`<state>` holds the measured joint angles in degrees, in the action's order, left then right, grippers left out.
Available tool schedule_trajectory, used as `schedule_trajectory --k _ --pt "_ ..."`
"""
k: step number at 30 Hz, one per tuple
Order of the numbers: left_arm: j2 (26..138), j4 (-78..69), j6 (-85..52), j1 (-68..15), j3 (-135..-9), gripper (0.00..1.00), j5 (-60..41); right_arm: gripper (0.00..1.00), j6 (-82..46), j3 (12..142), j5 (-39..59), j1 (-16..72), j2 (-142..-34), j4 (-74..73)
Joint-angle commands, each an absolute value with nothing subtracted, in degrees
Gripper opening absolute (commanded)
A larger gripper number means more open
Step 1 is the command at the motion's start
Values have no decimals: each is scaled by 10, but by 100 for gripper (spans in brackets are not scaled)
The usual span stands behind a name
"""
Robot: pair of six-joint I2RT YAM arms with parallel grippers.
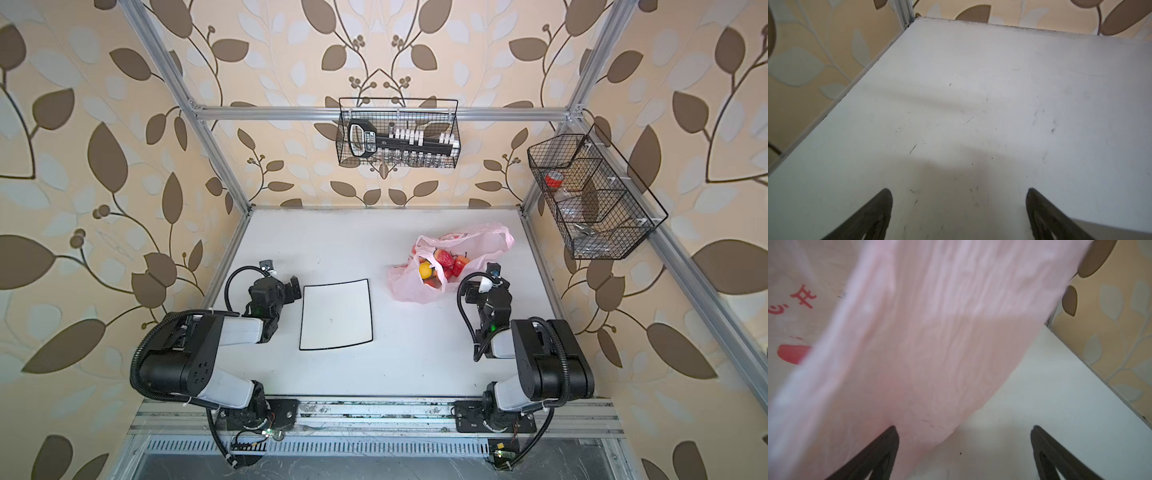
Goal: Take the fake fruits out of the plastic bag
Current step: 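Raise both arms from rest toward the pink bag, then grasp the pink bag's handle with the left gripper while the right approaches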
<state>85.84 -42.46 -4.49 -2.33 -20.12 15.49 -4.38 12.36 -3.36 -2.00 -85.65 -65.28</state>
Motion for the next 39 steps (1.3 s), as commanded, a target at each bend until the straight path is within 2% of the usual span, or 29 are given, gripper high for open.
schedule_trajectory --k 1,22,26,28,34,39 --pt "855 -435 -41 -28 -213 99 163 99 -38 133 -27 -18 -857 -650" --pt "841 -445 -33 -28 -203 99 152 99 -42 136 -36 -18 -841 -635" --pt "756 -314 -16 -41 -244 99 135 99 -53 172 -59 -18 -759 -494" --pt "721 -273 -19 -50 -257 99 146 99 -70 164 -71 -18 -719 -478" --pt "614 -192 -109 -51 -282 99 87 99 -129 178 -83 -18 -586 -325" --pt "537 -85 -216 -51 -336 99 44 99 -273 252 -214 -19 -505 -74"
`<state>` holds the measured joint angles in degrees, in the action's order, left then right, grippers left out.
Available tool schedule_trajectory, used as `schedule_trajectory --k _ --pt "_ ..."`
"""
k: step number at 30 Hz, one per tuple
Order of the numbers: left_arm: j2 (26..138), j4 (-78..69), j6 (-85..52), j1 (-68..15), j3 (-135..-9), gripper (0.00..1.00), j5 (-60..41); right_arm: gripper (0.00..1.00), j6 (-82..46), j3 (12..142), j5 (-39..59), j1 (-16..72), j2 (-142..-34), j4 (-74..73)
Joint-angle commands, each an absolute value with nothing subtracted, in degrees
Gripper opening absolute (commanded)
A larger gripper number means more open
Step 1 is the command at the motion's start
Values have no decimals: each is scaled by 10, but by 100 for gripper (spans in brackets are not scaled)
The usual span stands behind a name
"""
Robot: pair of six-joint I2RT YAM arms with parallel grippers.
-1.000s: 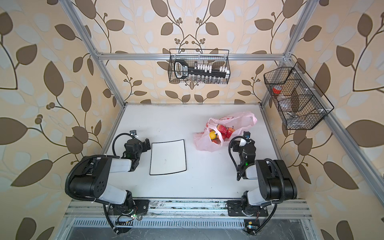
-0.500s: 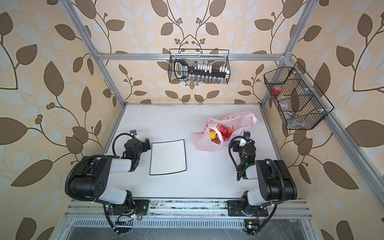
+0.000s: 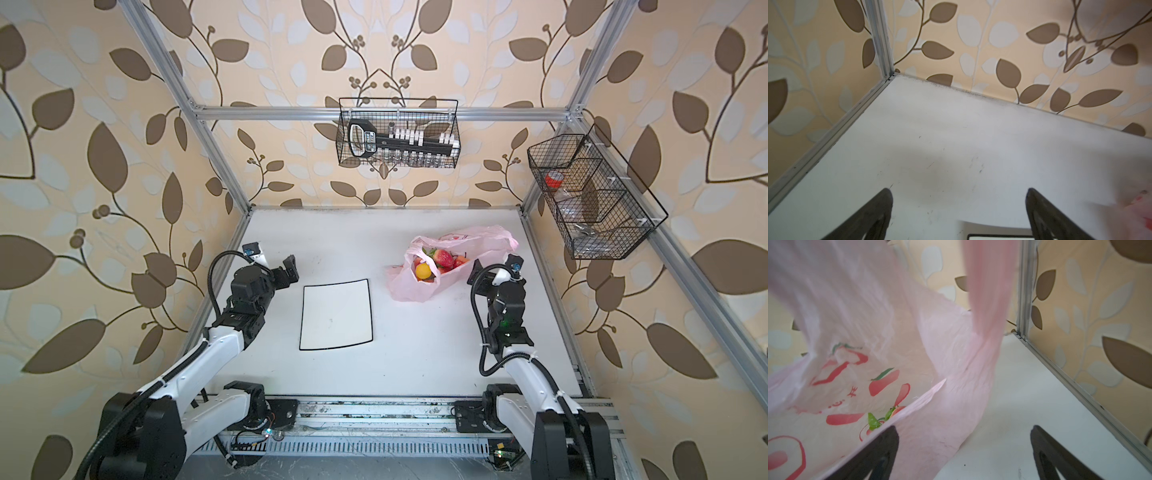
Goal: Take the fake fruits out of the plastic bag
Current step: 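Grasp the pink bag's handle with the left gripper while the right approaches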
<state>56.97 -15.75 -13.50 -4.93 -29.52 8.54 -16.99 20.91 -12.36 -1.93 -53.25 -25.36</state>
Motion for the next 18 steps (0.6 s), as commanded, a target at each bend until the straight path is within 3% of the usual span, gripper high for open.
schedule_trajectory --k 1,13,18 --pt "527 -67 -232 -51 -345 99 32 99 -284 264 -221 -20 -494 -38" --pt "521 57 -375 -69 -476 96 -303 98 -270 341 -22 -20 -312 171" --pt "523 78 -368 -245 -514 93 -250 96 -291 355 73 -21 -291 222"
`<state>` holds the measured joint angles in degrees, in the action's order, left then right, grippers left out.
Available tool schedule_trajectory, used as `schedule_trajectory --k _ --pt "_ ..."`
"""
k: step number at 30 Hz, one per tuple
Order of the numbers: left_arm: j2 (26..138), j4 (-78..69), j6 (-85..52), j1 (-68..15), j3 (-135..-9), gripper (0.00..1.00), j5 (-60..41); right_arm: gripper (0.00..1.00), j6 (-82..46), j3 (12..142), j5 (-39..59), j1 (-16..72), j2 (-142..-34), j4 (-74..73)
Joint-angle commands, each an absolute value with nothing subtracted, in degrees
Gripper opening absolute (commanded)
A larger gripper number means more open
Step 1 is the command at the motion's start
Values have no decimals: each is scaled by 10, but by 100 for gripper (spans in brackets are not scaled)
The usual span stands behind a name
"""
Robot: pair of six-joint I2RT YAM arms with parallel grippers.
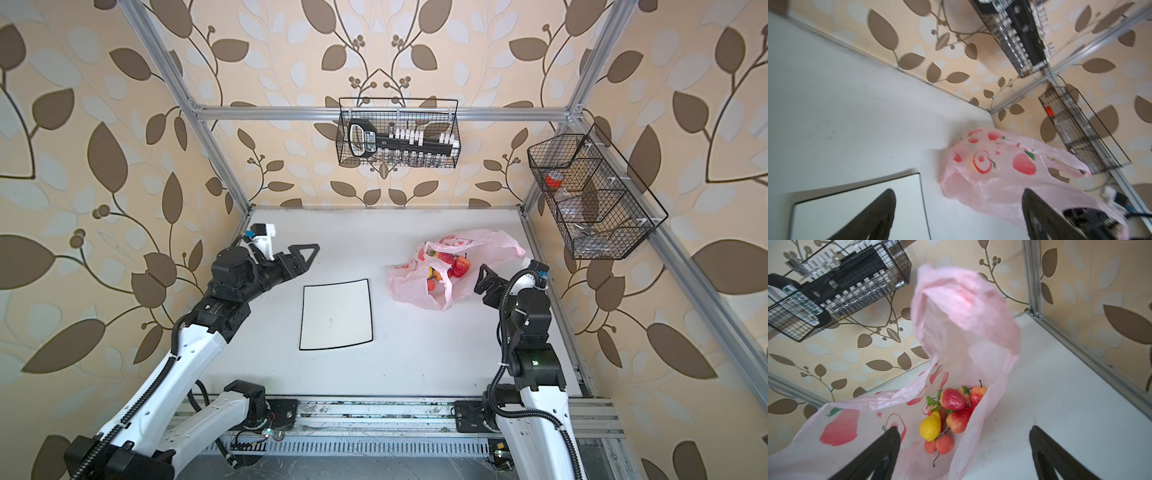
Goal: Take the fake fruits out of the plastic bag
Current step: 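Grasp the pink bag's handle with the left gripper while the right approaches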
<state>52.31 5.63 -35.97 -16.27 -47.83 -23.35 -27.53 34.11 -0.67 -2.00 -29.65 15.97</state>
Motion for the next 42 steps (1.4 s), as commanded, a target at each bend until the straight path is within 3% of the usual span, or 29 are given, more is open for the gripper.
schedule_trajectory --k 1,5,9,15,29,42 --pt "527 88 -363 -282 -522 93 -227 96 -297 355 98 -21 -290 224" --pt "559 85 -367 -427 -542 92 -155 96 -317 353 172 -20 -295 229" --pt "611 94 -340 -560 -586 93 -77 96 -315 354 166 -21 -299 253" --pt "708 107 -281 -674 -672 94 7 96 -314 348 151 -21 -291 263" --pt "890 132 -266 -711 -844 85 96 96 -338 338 154 -20 -259 268" --pt "937 87 -284 -711 -885 43 175 96 -340 334 158 -20 -247 278"
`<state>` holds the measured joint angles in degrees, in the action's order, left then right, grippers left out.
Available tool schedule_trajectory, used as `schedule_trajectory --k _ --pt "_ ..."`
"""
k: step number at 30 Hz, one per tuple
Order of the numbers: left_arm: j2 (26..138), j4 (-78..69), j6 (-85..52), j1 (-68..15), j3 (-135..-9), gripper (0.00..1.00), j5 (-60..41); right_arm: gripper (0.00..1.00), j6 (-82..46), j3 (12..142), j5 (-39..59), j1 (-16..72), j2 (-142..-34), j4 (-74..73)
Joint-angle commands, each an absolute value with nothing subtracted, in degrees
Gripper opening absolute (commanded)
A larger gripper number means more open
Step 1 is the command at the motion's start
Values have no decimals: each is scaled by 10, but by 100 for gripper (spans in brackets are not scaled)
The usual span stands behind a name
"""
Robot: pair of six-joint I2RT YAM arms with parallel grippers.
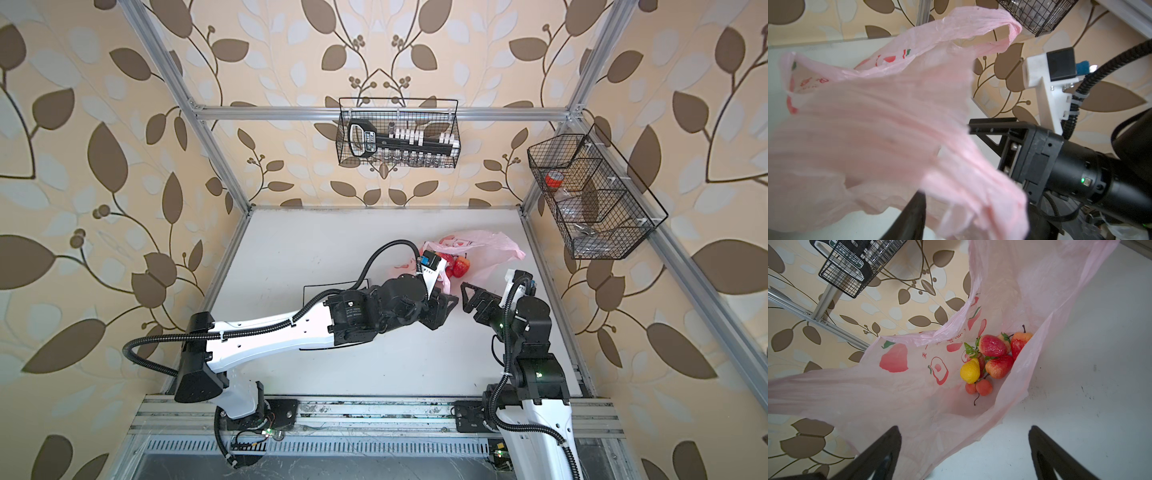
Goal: Take the fake fruits out of the plastic bag
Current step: 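Grasp the pink bag's handle with the left gripper while the right approaches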
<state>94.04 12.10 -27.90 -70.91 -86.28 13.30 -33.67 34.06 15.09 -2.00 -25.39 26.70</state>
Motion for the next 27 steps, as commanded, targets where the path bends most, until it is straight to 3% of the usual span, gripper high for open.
schedule_trajectory --k 1,7,12,18,23,27 --pt "934 83 -285 -712 -879 40 177 96 -339 335 158 -20 -245 280" --pt "897 50 -284 -711 -824 17 176 93 -336 338 159 -21 -242 284" --pt "870 54 -279 -711 -791 0 147 82 -308 353 197 -20 -258 276" --pt "830 38 -265 -711 -735 0 104 67 -297 366 259 -19 -298 232" --pt "789 22 -252 -711 -690 0 66 47 -289 365 265 -4 -354 201" --pt "767 24 -241 -711 -660 0 54 39 -292 373 215 73 -393 172"
